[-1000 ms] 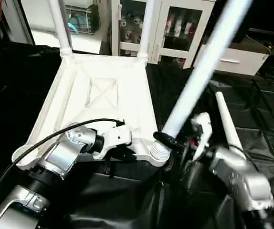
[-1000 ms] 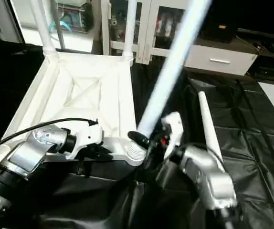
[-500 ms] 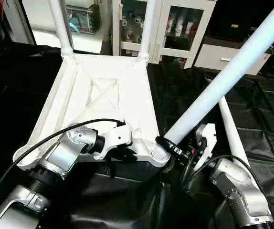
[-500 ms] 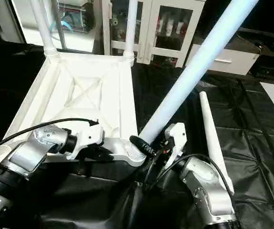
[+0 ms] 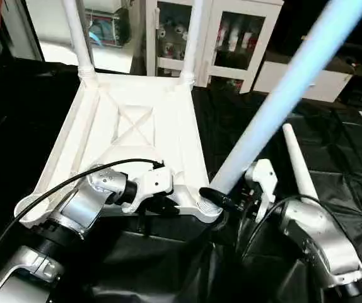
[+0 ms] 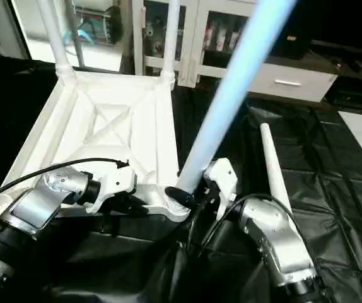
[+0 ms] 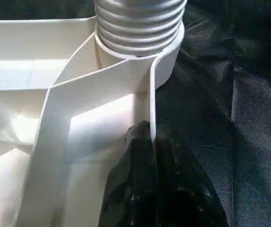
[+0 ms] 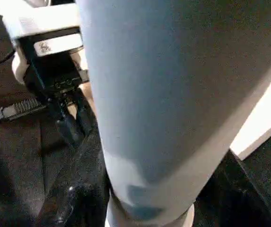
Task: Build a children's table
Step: Insert table leg to table base
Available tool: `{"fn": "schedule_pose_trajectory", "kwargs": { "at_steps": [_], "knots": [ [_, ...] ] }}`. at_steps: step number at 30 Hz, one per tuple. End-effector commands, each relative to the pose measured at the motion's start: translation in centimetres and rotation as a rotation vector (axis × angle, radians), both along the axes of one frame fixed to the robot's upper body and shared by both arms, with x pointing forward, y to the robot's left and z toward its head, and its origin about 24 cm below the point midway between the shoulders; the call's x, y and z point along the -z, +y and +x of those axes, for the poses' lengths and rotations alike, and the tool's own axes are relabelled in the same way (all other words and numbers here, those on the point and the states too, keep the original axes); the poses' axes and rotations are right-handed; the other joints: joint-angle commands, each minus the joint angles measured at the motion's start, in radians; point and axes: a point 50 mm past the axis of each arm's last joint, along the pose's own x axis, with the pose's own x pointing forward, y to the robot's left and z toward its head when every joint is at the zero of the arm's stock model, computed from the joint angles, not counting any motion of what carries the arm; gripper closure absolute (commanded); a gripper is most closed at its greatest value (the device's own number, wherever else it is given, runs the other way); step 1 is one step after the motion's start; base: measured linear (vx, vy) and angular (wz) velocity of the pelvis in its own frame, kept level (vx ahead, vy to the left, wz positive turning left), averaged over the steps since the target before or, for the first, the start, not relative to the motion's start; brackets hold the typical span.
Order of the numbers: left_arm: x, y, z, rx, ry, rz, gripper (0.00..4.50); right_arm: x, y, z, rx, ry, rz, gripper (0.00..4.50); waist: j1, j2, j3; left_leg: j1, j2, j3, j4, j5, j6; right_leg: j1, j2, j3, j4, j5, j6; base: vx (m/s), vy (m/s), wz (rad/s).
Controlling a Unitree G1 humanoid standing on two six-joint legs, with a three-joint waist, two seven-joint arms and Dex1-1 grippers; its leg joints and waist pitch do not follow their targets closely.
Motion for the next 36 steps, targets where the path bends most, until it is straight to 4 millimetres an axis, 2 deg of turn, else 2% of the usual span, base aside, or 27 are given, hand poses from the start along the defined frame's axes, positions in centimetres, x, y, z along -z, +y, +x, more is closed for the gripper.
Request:
{"fn": "schedule_pose_trajectory", "kwargs": {
  "at_steps": [1, 2, 3, 4, 8, 10, 12, 13, 14, 15, 17, 19, 20, 23, 24, 25, 26, 27, 28, 29, 30, 31, 32, 33, 34, 35, 36],
  "knots": [
    [0.9, 0.2, -0.4, -0.006, 0.031, 0.031, 4.50, 4.4, -0.9, -1.5, -0.006, 0.221, -0.163, 2.63, -0.007, 0.008, -0.020, 0.000, 0.062, -0.023, -0.096, -0.249, 0.010, 0.017, -0.089, 0.056, -0.092, -0.337, -0.155, 0.000, 0.000, 0.00],
    [1.0, 0.2, -0.5, -0.006, 0.032, 0.031, 4.50, 4.5, -0.9, -1.4, -0.007, 0.224, -0.171, 2.63, -0.007, 0.008, -0.020, 0.000, 0.062, -0.023, -0.096, -0.249, 0.010, 0.017, -0.089, 0.056, -0.092, -0.337, -0.155, 0.000, 0.000, 0.00],
    [1.0, 0.1, -0.5, -0.006, 0.033, 0.030, 4.50, 4.6, -0.9, -1.4, -0.006, 0.238, -0.179, 2.63, -0.010, 0.000, -0.020, -0.003, 0.063, -0.022, -0.096, -0.249, 0.011, 0.017, -0.090, 0.057, -0.092, -0.332, -0.158, 0.000, 0.000, 0.00],
    [1.0, 0.1, -0.6, -0.008, 0.036, 0.029, 4.50, 5.2, -1.0, -1.6, -0.007, 0.263, -0.201, 2.63, -0.011, 0.003, -0.020, -0.004, 0.063, -0.024, -0.098, -0.255, 0.008, 0.017, -0.090, 0.056, -0.091, -0.332, -0.159, 0.000, 0.000, 0.00],
    [1.1, 0.2, -0.7, -0.011, 0.039, 0.028, 4.50, 6.3, -1.3, -1.9, 0.020, 0.310, -0.232, 2.63, -0.017, 0.000, -0.018, -0.003, 0.064, -0.026, -0.099, -0.285, 0.003, 0.015, -0.091, 0.056, -0.095, -0.364, -0.154, 0.000, 0.000, 0.00],
    [1.1, 0.2, -0.7, -0.013, 0.041, 0.027, 4.50, 6.8, -1.4, -1.9, 0.051, 0.325, -0.233, 2.63, -0.018, 0.001, -0.016, -0.003, 0.063, -0.027, -0.100, -0.301, 0.002, 0.013, -0.093, 0.058, -0.099, -0.397, -0.144, 0.000, 0.000, 0.00],
    [1.1, 0.2, -0.8, -0.014, 0.043, 0.026, 4.50, 7.1, -1.6, -1.9, 0.072, 0.332, -0.237, 2.63, -0.024, 0.002, -0.010, -0.003, 0.064, -0.034, -0.107, -0.362, -0.011, 0.008, -0.093, 0.056, -0.107, -0.475, -0.125, 0.000, 0.000, 0.00],
    [1.1, 0.3, -0.8, -0.016, 0.044, 0.025, 4.50, 7.3, -1.7, -1.9, 0.087, 0.332, -0.238, 2.63, -0.025, 0.000, -0.011, 0.003, 0.064, -0.036, -0.107, -0.394, -0.016, 0.005, -0.094, 0.056, -0.111, -0.516, -0.110, 0.000, 0.000, 0.00],
    [1.1, 0.3, -0.8, -0.016, 0.044, 0.025, 4.50, 7.3, -1.7, -1.9, 0.087, 0.332, -0.238, 2.63, -0.025, 0.000, -0.011, 0.003, 0.064, -0.036, -0.107, -0.394, -0.016, 0.005, -0.094, 0.056, -0.111, -0.516, -0.110, 0.000, 0.000, 0.00],
    [1.2, 0.4, -0.9, -0.021, 0.045, 0.023, 4.50, 7.3, -1.7, -1.9, 0.102, 0.321, -0.230, 2.63, -0.028, 0.003, -0.013, 0.007, 0.062, -0.038, -0.109, -0.420, -0.018, 0.003, -0.096, 0.055, -0.119, -0.558, -0.094, 0.000, 0.000, 0.00],
    [1.2, 0.4, -0.9, -0.024, 0.046, 0.022, 4.50, 7.3, -1.7, -1.9, 0.106, 0.319, -0.226, 2.63, -0.029, 0.002, -0.018, 0.004, 0.063, -0.041, -0.113, -0.400, -0.014, 0.009, -0.096, 0.055, -0.119, -0.540, -0.089, 0.000, 0.000, 0.00],
    [1.3, 0.4, -0.9, -0.044, 0.057, 0.007, 4.50, 7.2, -1.8, -1.7, 0.123, 0.307, -0.223, 2.63, -0.030, 0.004, -0.020, 0.005, 0.065, -0.038, -0.113, -0.386, -0.014, 0.007, -0.093, 0.056, -0.115, -0.482, -0.105, 0.000, 0.000, 0.00],
    [1.3, 0.3, -0.8, -0.066, 0.065, 0.003, 4.50, 7.2, -1.7, -1.4, 0.151, 0.303, -0.220, 2.63, -0.033, 0.003, -0.019, 0.003, 0.065, -0.036, -0.114, -0.384, -0.016, 0.008, -0.091, 0.056, -0.112, -0.457, -0.117, 0.000, 0.000, 0.00],
    [0.9, -0.3, -0.3, -0.150, 0.077, -0.014, 4.50, 7.3, -1.6, 0.1, 0.293, 0.280, -0.240, 2.64, -0.041, 0.004, -0.020, 0.004, 0.063, -0.036, -0.113, -0.394, -0.022, 0.005, -0.093, 0.056, -0.112, -0.477, -0.128, 0.000, 0.000, 0.00],
    [0.8, -0.6, -0.1, -0.176, 0.075, -0.008, 4.50, 7.3, -1.6, 0.9, 0.366, 0.265, -0.260, 2.64, -0.048, 0.002, -0.017, 0.001, 0.059, -0.040, -0.113, -0.417, -0.030, 0.005, -0.093, 0.053, -0.116, -0.533, -0.119, 0.000, 0.000, 0.00],
    [0.7, -1.1, 0.2, -0.200, 0.060, -0.006, 4.50, 7.4, -1.7, 1.8, 0.459, 0.245, -0.283, 2.64, -0.055, 0.004, -0.020, -0.008, 0.058, -0.049, -0.116, -0.411, -0.039, 0.014, -0.097, 0.049, -0.116, -0.566, -0.102, 0.000, 0.000, 0.00],
    [0.7, -1.1, 0.2, -0.200, 0.060, -0.006, 4.50, 7.4, -1.7, 1.8, 0.459, 0.245, -0.283, 2.64, -0.059, 0.005, -0.022, -0.014, 0.059, -0.051, -0.118, -0.399, -0.044, 0.017, -0.098, 0.049, -0.114, -0.562, -0.097, -0.027, 0.007, -0.21],
    [0.5, -1.7, 0.5, -0.231, 0.047, -0.015, 4.50, 7.4, -1.7, 2.5, 0.537, 0.236, -0.297, 2.64, -0.067, 0.005, -0.025, -0.018, 0.057, -0.055, -0.118, -0.384, -0.055, 0.019, -0.097, 0.046, -0.113, -0.542, -0.095, -0.030, 0.008, -0.20],
    [0.2, -2.5, 0.8, -0.269, 0.037, -0.034, 4.50, 7.4, -1.7, 3.2, 0.621, 0.233, -0.307, 2.64, -0.068, 0.005, -0.028, -0.015, 0.056, -0.055, -0.115, -0.379, -0.054, 0.018, -0.096, 0.046, -0.114, -0.523, -0.096, -0.030, 0.008, -0.20],
    [0.2, -2.5, 0.8, -0.269, 0.037, -0.034, 4.50, 7.4, -1.7, 3.2, 0.621, 0.233, -0.307, 2.64, -0.072, 0.005, -0.026, -0.009, 0.057, -0.049, -0.112, -0.373, -0.052, 0.010, -0.093, 0.048, -0.114, -0.469, -0.115, 0.000, 0.000, 0.00],
    [0.1, -2.7, 1.0, -0.282, 0.034, -0.042, 4.50, 7.4, -1.7, 3.4, 0.646, 0.234, -0.310, 2.64, -0.072, 0.005, -0.027, -0.008, 0.056, -0.047, -0.111, -0.374, -0.048, 0.011, -0.091, 0.047, -0.114, -0.457, -0.119, 0.000, 0.000, 0.00],
    [-0.4, -3.9, 1.7, -0.366, 0.028, -0.086, 4.50, 7.2, -1.3, 4.3, 0.733, 0.236, -0.304, 2.64, -0.074, -0.002, -0.026, -0.006, 0.056, -0.043, -0.109, -0.372, -0.039, 0.008, -0.091, 0.049, -0.114, -0.447, -0.129, 0.000, 0.000, 0.00],
    [-0.5, -4.0, 1.8, -0.380, 0.022, -0.091, 4.50, 7.2, -1.1, 4.4, 0.743, 0.237, -0.302, 2.64, -0.074, 0.001, -0.026, -0.003, 0.053, -0.041, -0.106, -0.371, -0.038, 0.005, -0.091, 0.049, -0.116, -0.457, -0.132, 0.000, 0.000, 0.00],
    [-1.4, -5.6, 3.2, -0.510, -0.023, -0.128, 4.50, 6.9, 0.3, 5.6, 0.849, 0.254, -0.282, 2.64, -0.082, -0.005, -0.029, -0.004, 0.053, -0.038, -0.104, -0.347, -0.041, 0.004, -0.088, 0.051, -0.110, -0.426, -0.142, 0.000, 0.000, 0.00],
    [-1.8, -6.3, 3.8, -0.563, -0.052, -0.138, 4.50, 6.8, 0.9, 6.1, 0.881, 0.247, -0.287, 2.64, -0.080, -0.001, -0.030, -0.003, 0.052, -0.040, -0.105, -0.342, -0.046, 0.005, -0.088, 0.049, -0.110, -0.418, -0.143, 0.000, 0.000, 0.00],
    [-1.9, -6.6, 4.0, -0.577, -0.062, -0.144, 4.50, 6.8, 1.3, 6.2, 0.898, 0.257, -0.278, 2.64, -0.082, -0.004, -0.037, -0.007, 0.051, -0.038, -0.101, -0.314, -0.047, 0.011, -0.086, 0.048, -0.106, -0.358, -0.148, 0.000, 0.000, 0.00],
    [-2.3, -7.4, 4.3, -0.603, -0.070, -0.164, 4.50, 6.9, 2.0, 6.4, 0.937, 0.278, -0.265, 2.64, -0.079, -0.007, -0.049, -0.015, 0.050, -0.032, -0.095, -0.215, -0.038, 0.023, -0.089, 0.051, -0.090, -0.216, -0.166, 0.000, 0.000, 0.00]
  ]
}}
